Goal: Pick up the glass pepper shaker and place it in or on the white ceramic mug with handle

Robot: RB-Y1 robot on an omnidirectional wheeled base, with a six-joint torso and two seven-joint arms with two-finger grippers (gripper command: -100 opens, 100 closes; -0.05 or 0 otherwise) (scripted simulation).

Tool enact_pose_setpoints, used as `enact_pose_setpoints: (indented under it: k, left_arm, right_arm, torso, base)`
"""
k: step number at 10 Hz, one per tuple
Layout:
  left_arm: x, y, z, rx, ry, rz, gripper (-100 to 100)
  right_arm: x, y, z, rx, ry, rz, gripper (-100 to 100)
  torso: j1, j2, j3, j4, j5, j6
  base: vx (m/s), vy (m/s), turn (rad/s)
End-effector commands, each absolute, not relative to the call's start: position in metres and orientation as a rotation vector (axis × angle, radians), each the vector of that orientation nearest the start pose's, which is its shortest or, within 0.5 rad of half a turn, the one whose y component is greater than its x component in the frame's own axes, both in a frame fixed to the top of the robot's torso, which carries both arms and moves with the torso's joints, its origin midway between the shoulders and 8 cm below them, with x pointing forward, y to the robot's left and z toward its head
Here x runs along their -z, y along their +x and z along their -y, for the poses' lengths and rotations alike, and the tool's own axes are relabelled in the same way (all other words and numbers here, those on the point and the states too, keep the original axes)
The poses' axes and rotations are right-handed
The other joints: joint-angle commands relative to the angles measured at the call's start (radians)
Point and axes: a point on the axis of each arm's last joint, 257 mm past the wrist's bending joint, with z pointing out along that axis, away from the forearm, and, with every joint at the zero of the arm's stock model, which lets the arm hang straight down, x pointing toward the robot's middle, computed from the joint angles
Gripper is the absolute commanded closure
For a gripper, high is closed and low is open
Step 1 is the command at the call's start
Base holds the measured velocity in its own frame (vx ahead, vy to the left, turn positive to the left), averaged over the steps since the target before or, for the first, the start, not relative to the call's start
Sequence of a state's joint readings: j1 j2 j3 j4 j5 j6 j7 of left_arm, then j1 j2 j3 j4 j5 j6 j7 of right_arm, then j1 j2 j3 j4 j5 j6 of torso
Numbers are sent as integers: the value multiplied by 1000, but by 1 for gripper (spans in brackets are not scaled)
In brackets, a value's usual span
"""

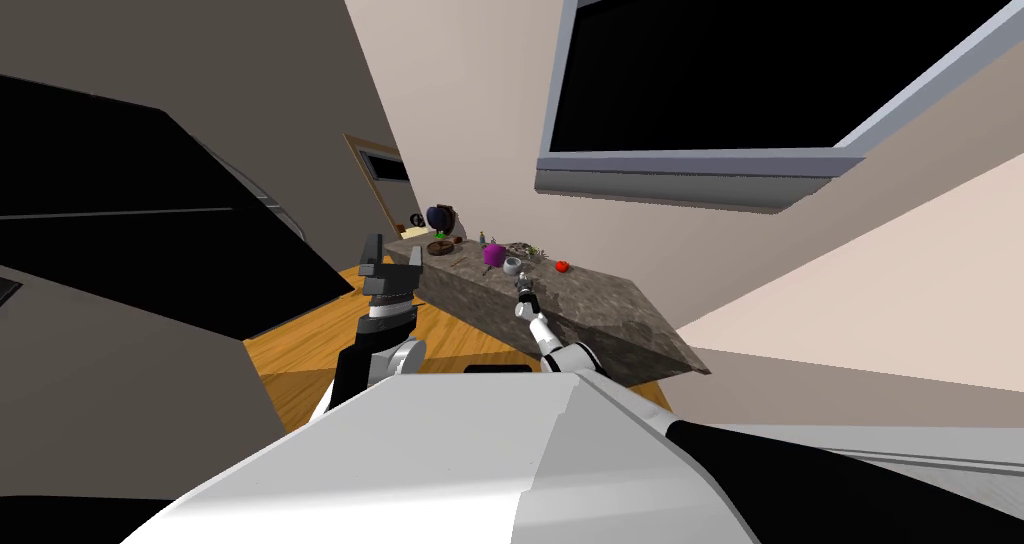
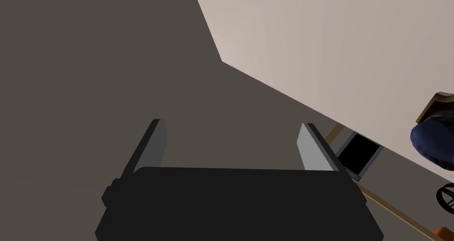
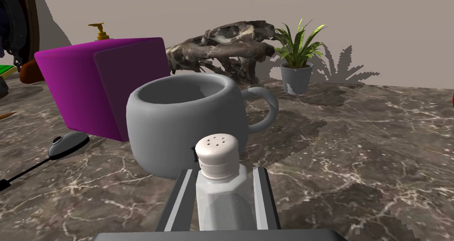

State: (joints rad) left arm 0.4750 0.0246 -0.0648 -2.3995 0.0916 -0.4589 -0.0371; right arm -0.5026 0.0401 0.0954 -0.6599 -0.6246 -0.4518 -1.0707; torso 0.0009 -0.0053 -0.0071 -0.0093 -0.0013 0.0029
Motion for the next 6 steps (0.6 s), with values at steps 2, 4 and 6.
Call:
enact_pose_setpoints:
  k: [2,4,6]
  left_arm:
    - [-76,327,-259,1428,-611,-520,0]
    - [-76,327,-259,1428,-611,-520,0]
    - [-76,327,-259,1428,-611,-520,0]
  right_arm:
    - [308,621,130,2129,-2268,21,100]
    - [309,622,127,2118,-2262,28,100]
    - [307,623,129,2125,-2261,23,0]
  torso:
    - [0,0,-1,-1,0,0]
    - [0,0,-1,-2,-1,0]
    - [-1,-1,-2,-3,-1,0]
  base:
    - [-24,22,-79]
    - [-22,17,-51]
    - [-5,4,-8]
